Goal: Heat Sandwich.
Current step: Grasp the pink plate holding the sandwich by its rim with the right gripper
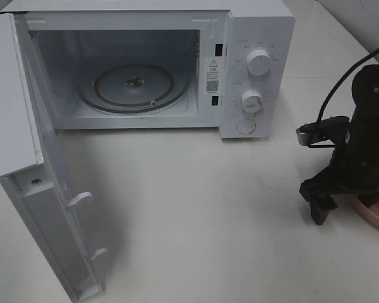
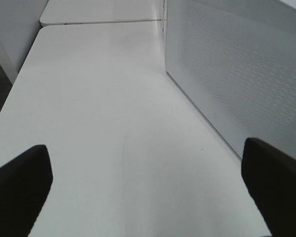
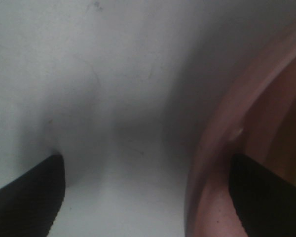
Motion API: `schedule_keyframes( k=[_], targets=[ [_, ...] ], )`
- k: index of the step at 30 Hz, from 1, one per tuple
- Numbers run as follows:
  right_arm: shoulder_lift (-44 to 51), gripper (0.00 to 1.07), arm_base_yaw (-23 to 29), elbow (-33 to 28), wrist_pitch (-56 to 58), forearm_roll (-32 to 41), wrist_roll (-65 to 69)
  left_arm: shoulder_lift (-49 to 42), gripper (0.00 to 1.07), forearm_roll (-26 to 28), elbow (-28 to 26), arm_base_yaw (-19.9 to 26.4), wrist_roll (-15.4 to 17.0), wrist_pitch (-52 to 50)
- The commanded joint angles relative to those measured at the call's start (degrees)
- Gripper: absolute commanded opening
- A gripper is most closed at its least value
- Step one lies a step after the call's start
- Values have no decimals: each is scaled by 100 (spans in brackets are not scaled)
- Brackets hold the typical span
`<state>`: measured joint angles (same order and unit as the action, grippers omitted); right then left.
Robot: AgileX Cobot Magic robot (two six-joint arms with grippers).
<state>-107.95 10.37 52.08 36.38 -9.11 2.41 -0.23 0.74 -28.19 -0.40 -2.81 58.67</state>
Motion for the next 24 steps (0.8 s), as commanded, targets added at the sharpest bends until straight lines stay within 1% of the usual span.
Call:
schedule_keyframes(
  k=[1,4,8,9,10,12,13,14,15,17,18,19,20,22,23,24],
  targets=[
    [-23,86,-40,6,-23,-109,80,-160,106,0,6,-11,11,17],
    [-23,83,-40,6,-11,-315,286,-160,106,0,6,-11,11,17],
    [-23,79,-40,6,-11,-327,292,-160,106,0,6,-11,11,17],
    [-23,74,-40,6,0,-327,292,-160,106,0,6,-11,11,17],
    [-23,74,-40,6,0,-327,292,-160,106,0,6,-11,11,17],
    [-23,69,-40,6,6,-338,338,-160,106,0,6,-11,11,17],
    [-23,62,-40,6,6,-395,395,-160,106,0,6,-11,11,17],
    [-23,57,-40,6,-6,-418,441,-160,106,0,6,-11,11,17],
    [-23,57,-40,6,-6,-418,441,-160,106,0,6,-11,11,17],
    [-23,47,-40,6,-6,-533,596,-160,106,0,6,-11,11,17],
    [-23,36,-40,6,0,-676,768,-160,106,0,6,-11,11,17],
    [-23,29,-40,6,0,-756,871,-160,106,0,6,-11,11,17],
    [-23,29,-40,6,0,-756,871,-160,106,0,6,-11,11,17],
    [-23,18,-40,6,0,-911,1037,-160,106,0,6,-11,11,17],
    [-23,5,-40,6,0,-985,1146,-160,106,0,6,-11,11,17],
    [-23,0,-40,6,0,-991,1146,-160,106,0,6,-11,11,17]
  ],
)
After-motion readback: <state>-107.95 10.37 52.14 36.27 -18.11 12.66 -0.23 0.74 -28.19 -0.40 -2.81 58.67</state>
